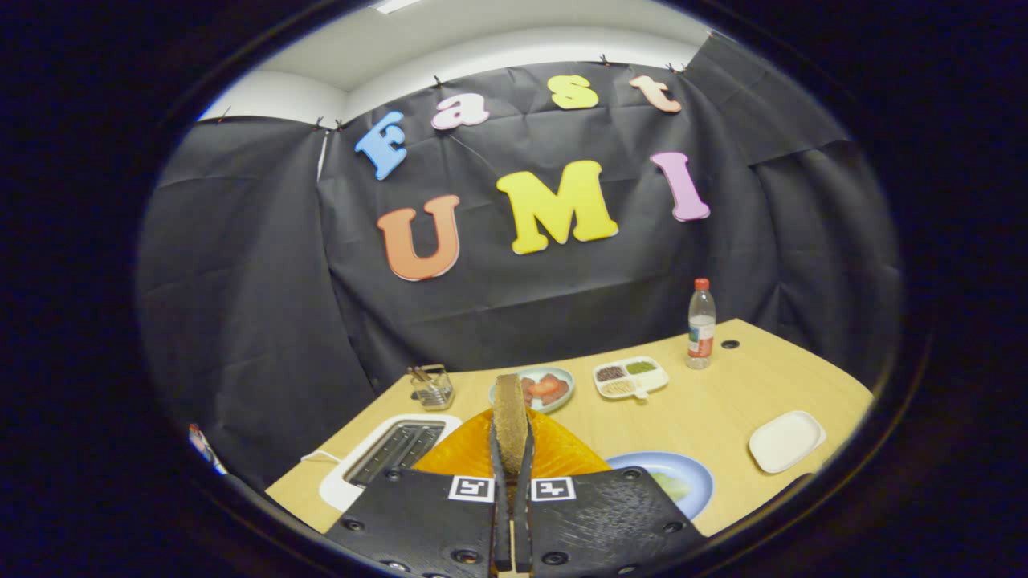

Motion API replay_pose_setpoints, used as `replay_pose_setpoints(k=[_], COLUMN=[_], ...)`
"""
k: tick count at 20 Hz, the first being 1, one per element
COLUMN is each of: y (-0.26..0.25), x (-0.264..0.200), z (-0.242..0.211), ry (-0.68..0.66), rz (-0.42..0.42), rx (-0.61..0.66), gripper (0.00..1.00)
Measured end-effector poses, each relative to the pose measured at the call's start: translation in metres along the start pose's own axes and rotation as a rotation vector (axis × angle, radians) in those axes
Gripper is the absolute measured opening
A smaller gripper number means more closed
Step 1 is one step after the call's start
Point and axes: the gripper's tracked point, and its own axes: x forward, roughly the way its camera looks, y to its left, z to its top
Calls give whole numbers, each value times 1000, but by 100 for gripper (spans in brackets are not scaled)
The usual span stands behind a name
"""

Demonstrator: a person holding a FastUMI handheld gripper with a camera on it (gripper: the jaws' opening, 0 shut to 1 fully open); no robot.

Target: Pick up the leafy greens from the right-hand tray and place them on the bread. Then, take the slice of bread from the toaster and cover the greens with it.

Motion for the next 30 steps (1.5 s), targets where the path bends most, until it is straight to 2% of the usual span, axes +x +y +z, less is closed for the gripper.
replay_pose_setpoints(k=[5,8,13,15,24,30], y=[-48,-64,-101,-116,-156,-169], x=[22,32,33,31,28,8], z=[-49,-73,-92,-99,-114,-78], ry=[92,152,177,183,200,86], rz=[-30,-15,-34,-47,-94,-123], rx=[100,205,289,304,275,167], gripper=[2,2,2,5,40,68])
